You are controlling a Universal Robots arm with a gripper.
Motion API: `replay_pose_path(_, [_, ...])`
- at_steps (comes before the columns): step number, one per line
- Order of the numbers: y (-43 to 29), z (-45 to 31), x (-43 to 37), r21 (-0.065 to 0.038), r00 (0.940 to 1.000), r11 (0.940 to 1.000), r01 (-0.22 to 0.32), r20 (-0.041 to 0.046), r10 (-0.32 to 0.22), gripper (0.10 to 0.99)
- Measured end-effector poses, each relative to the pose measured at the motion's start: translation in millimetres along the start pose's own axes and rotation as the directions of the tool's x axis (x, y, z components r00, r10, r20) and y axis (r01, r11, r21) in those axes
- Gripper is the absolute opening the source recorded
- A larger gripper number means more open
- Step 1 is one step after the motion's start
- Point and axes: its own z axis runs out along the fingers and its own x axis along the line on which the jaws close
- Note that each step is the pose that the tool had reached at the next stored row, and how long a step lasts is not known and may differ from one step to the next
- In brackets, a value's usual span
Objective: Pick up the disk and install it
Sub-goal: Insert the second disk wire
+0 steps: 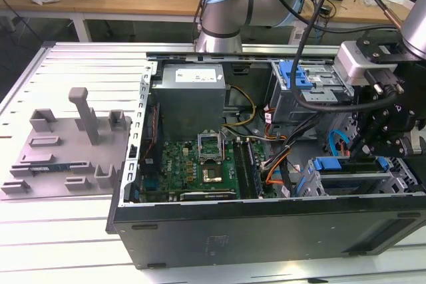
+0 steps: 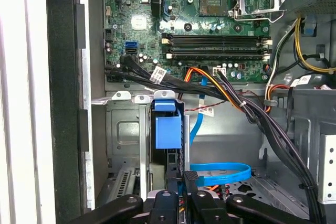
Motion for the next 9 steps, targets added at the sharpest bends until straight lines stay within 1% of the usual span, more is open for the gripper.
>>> replay_pose_path(3, [-0.8,0.9,0.0,-0.003,1.0000,1.0000,0.000,-0.0001,0.000,0.161])
replay_pose_path(9, [-1.4,1.4,0.0,-0.003,1.0000,1.0000,0.000,0.0002,0.000,0.161])
